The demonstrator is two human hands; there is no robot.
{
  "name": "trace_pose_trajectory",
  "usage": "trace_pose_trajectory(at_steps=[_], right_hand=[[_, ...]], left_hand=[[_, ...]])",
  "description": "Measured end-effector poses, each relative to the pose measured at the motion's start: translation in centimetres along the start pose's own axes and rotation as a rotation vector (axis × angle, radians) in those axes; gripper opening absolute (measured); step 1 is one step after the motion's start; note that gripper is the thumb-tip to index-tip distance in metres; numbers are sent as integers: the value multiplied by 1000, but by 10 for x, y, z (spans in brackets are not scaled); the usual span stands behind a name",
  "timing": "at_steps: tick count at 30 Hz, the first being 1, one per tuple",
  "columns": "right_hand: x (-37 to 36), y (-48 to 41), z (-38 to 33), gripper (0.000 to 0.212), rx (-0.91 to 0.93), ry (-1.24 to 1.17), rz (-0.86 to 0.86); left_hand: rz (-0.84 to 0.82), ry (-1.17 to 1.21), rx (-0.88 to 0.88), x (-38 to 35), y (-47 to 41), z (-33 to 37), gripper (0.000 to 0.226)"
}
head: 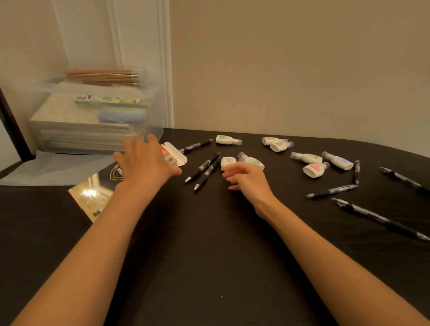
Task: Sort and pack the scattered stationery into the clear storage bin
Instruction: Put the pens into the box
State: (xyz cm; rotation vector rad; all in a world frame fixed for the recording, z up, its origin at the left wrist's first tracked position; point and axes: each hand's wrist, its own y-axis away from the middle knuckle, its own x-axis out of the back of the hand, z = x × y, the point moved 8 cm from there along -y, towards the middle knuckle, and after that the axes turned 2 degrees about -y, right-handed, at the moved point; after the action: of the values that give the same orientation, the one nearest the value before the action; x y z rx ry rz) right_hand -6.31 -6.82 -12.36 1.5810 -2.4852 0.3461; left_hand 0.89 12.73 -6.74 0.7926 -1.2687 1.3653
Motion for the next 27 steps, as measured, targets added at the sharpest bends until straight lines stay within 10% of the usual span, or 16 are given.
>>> trace_pose_trajectory(at_steps=[9, 17, 27], right_hand=[[-65, -22, -15, 35, 227, 659, -88], [-42, -26, -11, 8, 175, 634, 55], [-45, -36, -5, 34, -105, 622, 84]], left_hand=[[-69, 10, 58, -18, -1, -9, 88], [-124, -11, 4, -28, 4, 3, 89], [-115, -69, -89, -31, 13, 17, 92]])
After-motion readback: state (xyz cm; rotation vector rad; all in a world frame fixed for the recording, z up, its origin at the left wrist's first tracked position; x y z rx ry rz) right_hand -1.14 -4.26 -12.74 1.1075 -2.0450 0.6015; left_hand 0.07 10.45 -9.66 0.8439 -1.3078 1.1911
